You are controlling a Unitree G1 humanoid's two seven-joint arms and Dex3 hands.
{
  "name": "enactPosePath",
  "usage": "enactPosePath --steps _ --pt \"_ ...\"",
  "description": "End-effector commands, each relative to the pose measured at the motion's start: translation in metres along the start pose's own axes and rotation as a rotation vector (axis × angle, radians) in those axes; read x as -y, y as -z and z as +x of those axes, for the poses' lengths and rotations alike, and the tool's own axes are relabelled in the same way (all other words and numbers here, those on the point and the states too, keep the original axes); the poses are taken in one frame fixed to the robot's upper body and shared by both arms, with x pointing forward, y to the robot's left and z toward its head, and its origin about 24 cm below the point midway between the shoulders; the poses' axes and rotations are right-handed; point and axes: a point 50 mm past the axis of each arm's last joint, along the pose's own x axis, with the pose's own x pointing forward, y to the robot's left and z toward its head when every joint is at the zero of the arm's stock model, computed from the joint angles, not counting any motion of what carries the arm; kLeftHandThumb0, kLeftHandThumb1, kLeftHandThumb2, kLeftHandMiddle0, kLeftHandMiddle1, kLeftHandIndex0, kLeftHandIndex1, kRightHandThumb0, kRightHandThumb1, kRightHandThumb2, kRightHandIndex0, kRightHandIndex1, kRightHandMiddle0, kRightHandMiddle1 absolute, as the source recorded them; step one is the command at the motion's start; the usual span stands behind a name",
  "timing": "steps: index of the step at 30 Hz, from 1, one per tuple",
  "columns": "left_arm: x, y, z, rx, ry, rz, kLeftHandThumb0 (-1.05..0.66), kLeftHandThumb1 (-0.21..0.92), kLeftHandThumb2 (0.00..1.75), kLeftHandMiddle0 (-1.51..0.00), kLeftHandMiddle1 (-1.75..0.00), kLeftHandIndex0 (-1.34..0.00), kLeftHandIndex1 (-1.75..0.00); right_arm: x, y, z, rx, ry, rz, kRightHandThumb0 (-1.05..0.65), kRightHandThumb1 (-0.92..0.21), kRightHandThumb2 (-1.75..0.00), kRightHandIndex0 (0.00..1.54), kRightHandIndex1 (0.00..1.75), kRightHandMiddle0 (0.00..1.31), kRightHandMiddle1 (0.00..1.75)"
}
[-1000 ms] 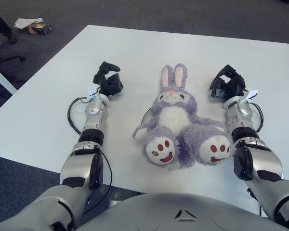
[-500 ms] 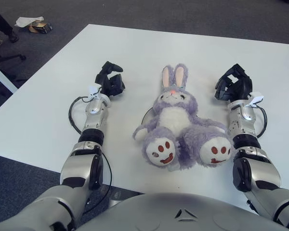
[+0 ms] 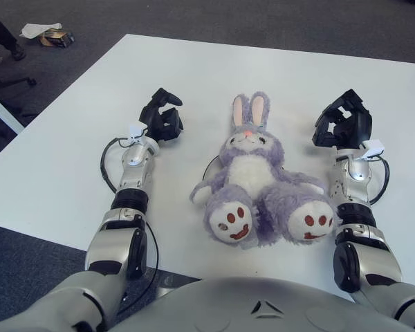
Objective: Put the doll into the plate.
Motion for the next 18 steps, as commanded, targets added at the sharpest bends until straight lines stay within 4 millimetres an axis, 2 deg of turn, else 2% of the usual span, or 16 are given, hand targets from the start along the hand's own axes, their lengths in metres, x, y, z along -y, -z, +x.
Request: enactPosePath --steps 1,18 --pt "0.01 0.0452 -0.0498 -0.177 -0.006 -0.084 -0.43 0.5 1.09 -0.97 -1.75 -0.47 -1.75 0.0053 0.0451 -0.077 -0.262 0.076 0.008 -0.01 0.08 -1.75 0.92 1.75 0.71 1.68" --pt "0.0143 0.0425 -0.0585 -0.188 0.016 -0.048 -0.42 0.52 1.07 -0.93 -1.75 -0.46 -1.75 -0.0003 0.037 -0.0821 -0.284 -0.023 0.014 -0.02 0.12 -1.75 0.95 1.75 0.8 1.56"
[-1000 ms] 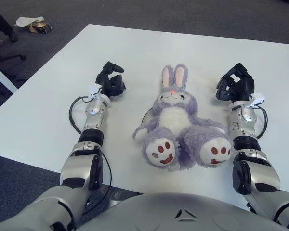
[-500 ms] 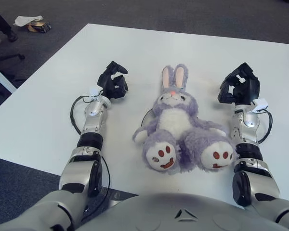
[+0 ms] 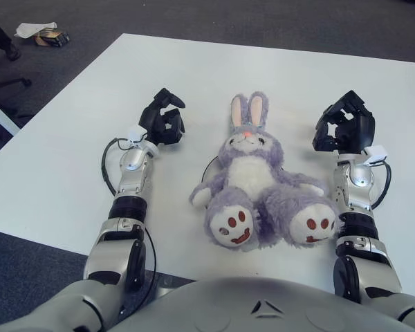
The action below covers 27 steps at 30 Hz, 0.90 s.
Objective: Put the doll into the plate.
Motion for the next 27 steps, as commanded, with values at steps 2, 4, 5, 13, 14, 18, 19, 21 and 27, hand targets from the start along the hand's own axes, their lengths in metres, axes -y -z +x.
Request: enactPosePath --steps 2,4,5,13,14,18,19,21,27 --pt "0.012 0.049 -0.052 -0.243 -0.037 -0.064 -0.42 0.52 1.06 -0.93 -1.75 -0.45 -1.75 0.004 0.046 -0.075 -0.32 0.013 0.037 -0.02 0.12 -1.75 0.95 1.75 0.8 1.55" --pt "0.012 0.05 -0.053 -0.25 -0.042 -0.059 -0.42 0.53 1.06 -0.93 -1.75 -0.45 -1.75 0.004 0.046 -0.074 -0.327 0.005 0.045 -0.02 0.12 -1.75 0.95 1.75 0.79 1.55" --pt "0.012 0.05 -0.053 -0.252 -0.044 -0.058 -0.42 0.53 1.05 -0.92 -1.75 -0.45 -1.75 0.004 0.045 -0.075 -0.329 0.003 0.048 -0.02 0.12 -1.75 0.95 1.75 0.79 1.56" --pt "0.013 0.05 -0.056 -0.266 -0.073 -0.028 -0.41 0.58 0.99 -0.9 -1.75 -0.41 -1.75 0.003 0.041 -0.077 -0.354 -0.035 0.094 -0.01 0.02 -1.68 0.79 1.75 0.73 1.69" --pt "0.013 0.05 -0.056 -0.268 -0.075 -0.025 -0.4 0.59 0.98 -0.9 -1.75 -0.41 -1.75 0.003 0.04 -0.077 -0.355 -0.04 0.099 -0.01 -0.01 -1.65 0.76 1.75 0.71 1.71" --pt "0.013 0.049 -0.058 -0.27 -0.08 -0.018 -0.4 0.61 0.96 -0.9 -1.75 -0.39 -1.75 0.001 0.037 -0.079 -0.358 -0.055 0.111 -0.01 -0.07 -1.6 0.69 1.75 0.67 1.74" --pt "0.013 0.049 -0.058 -0.271 -0.081 -0.016 -0.4 0.61 0.95 -0.9 -1.75 -0.39 -1.75 0.001 0.037 -0.079 -0.358 -0.057 0.114 -0.01 -0.08 -1.59 0.68 1.75 0.67 1.74" --pt "0.013 0.049 -0.059 -0.269 -0.082 -0.012 -0.4 0.62 0.94 -0.9 -1.75 -0.38 -1.75 0.0 0.035 -0.08 -0.36 -0.062 0.119 -0.01 -0.1 -1.57 0.67 1.75 0.65 1.74" --pt "0.013 0.047 -0.06 -0.259 -0.087 -0.007 -0.39 0.65 0.9 -0.92 -1.75 -0.37 -1.75 -0.001 0.029 -0.081 -0.374 -0.065 0.114 -0.01 -0.14 -1.53 0.63 1.75 0.62 1.75"
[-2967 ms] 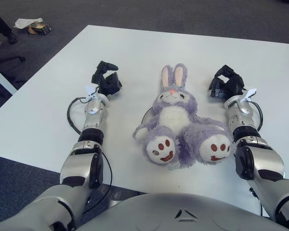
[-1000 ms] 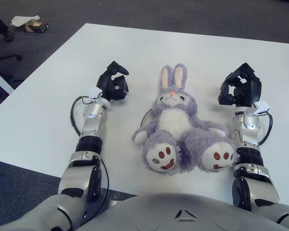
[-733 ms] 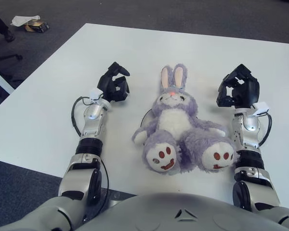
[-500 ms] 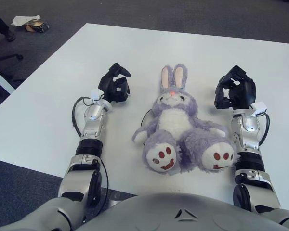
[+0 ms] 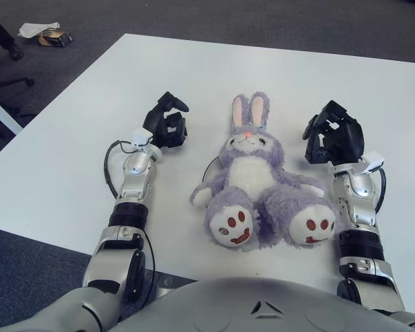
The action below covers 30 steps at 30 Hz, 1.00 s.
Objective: Put the doll into the plate.
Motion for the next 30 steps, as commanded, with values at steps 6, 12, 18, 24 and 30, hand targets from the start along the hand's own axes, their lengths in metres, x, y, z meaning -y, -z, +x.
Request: enactPosePath --steps 6,12,18,24,30 --pt "0.007 0.0488 -0.0555 -0.234 -0.065 -0.037 -0.38 0.69 0.85 -0.91 -1.75 -0.34 -1.75 0.001 0.0388 -0.0597 -0.259 0.086 0.069 -0.01 -0.16 -1.5 0.61 1.75 0.6 1.75" --pt "0.0068 0.0494 -0.0563 -0.242 -0.081 -0.024 -0.37 0.77 0.74 -0.89 -1.75 -0.29 -1.75 0.0011 0.0365 -0.0609 -0.267 0.091 0.063 -0.01 -0.17 -1.49 0.61 1.75 0.59 1.75" --pt "0.0074 0.0493 -0.0568 -0.244 -0.089 -0.023 -0.36 0.81 0.68 -0.87 -1.75 -0.26 -1.75 0.0012 0.0352 -0.0615 -0.271 0.092 0.061 -0.01 -0.18 -1.49 0.61 1.75 0.59 1.75" --pt "0.008 0.049 -0.0569 -0.242 -0.088 -0.023 -0.36 0.86 0.61 -0.83 -1.75 -0.23 -1.75 0.0013 0.0342 -0.0617 -0.273 0.095 0.067 -0.01 -0.18 -1.49 0.61 1.75 0.59 1.75" --pt "0.0094 0.048 -0.057 -0.223 -0.082 -0.022 -0.35 0.9 0.56 -0.78 -1.75 -0.21 -1.75 0.0017 0.0335 -0.0618 -0.284 0.097 0.05 -0.01 -0.16 -1.5 0.61 1.75 0.6 1.75"
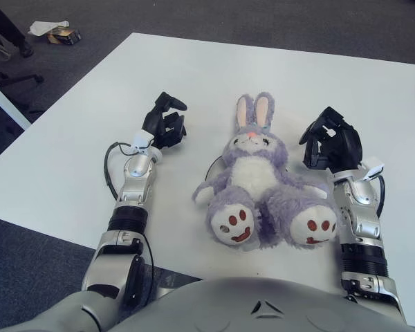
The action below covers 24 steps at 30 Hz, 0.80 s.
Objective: Put the doll into the plate.
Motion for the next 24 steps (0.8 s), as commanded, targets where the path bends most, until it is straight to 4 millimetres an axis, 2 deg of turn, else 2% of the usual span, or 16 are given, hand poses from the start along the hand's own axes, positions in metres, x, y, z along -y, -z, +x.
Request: enactPosePath --steps 1,24 --pt "0.0075 0.0482 -0.0529 -0.215 -0.042 -0.05 -0.35 0.9 0.56 -0.77 -1.75 -0.21 -1.75 0.0067 0.0412 -0.0481 -0.22 0.088 0.039 -0.01 -0.16 -1.5 0.61 1.75 0.6 1.75" --pt "0.0096 0.0491 -0.0554 -0.198 -0.029 -0.044 -0.35 0.91 0.54 -0.76 -1.75 -0.21 -1.75 0.0053 0.0411 -0.0496 -0.235 0.075 0.045 -0.01 -0.17 -1.49 0.61 1.75 0.59 1.74"
